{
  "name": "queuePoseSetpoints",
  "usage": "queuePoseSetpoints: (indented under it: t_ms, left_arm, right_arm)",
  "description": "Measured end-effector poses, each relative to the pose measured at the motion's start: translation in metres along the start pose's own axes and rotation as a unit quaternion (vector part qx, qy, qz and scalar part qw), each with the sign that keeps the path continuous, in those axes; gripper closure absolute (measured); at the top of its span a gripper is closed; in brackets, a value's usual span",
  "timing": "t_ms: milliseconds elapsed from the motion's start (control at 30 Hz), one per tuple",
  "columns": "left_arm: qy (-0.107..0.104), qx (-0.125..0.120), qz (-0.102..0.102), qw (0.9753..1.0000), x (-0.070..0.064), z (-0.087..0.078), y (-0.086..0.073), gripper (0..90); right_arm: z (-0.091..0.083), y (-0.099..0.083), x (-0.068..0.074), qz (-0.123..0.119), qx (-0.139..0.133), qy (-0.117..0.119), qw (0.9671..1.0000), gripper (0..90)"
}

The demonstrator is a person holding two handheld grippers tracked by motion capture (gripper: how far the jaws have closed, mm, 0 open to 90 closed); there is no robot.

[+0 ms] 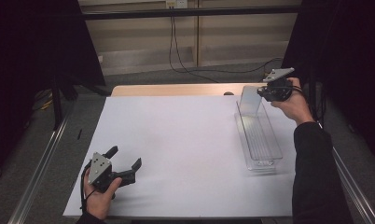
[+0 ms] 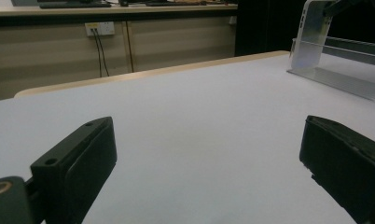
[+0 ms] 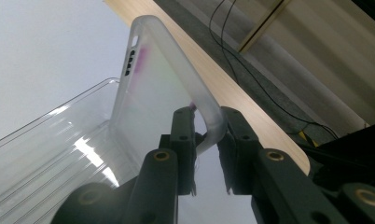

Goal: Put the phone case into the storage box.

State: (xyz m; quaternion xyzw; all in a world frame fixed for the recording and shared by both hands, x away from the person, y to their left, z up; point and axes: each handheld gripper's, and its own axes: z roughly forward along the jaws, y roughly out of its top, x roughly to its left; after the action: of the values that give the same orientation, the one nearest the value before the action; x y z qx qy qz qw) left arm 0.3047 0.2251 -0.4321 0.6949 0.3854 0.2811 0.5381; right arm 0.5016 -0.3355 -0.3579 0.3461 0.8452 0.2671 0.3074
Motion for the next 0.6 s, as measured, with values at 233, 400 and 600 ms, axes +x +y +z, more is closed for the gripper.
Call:
queuePoseSetpoints:
  t_ms: [233, 400, 600]
  left_arm:
    - [0.001, -0.002, 0.004, 1.0000, -0.0002, 0.0001, 0.0003, 3.9]
    - [0.002, -0.002, 0.007, 1.0000, -0.0006, 0.0002, 0.0003, 3.9]
    - [0.003, 0.000, 0.012, 0.9999, 0.0000, 0.0000, 0.0000, 3.9]
  right_arm:
    - [0.0033, 0.0007, -0.0002, 0.003, -0.002, -0.007, 1.0000, 73.6]
    - [0.0056, 0.0004, -0.0005, 0.010, -0.006, -0.013, 0.9998, 72.2]
    - [0.0086, 0.0003, 0.0007, 0.025, -0.017, -0.017, 0.9994, 69.2]
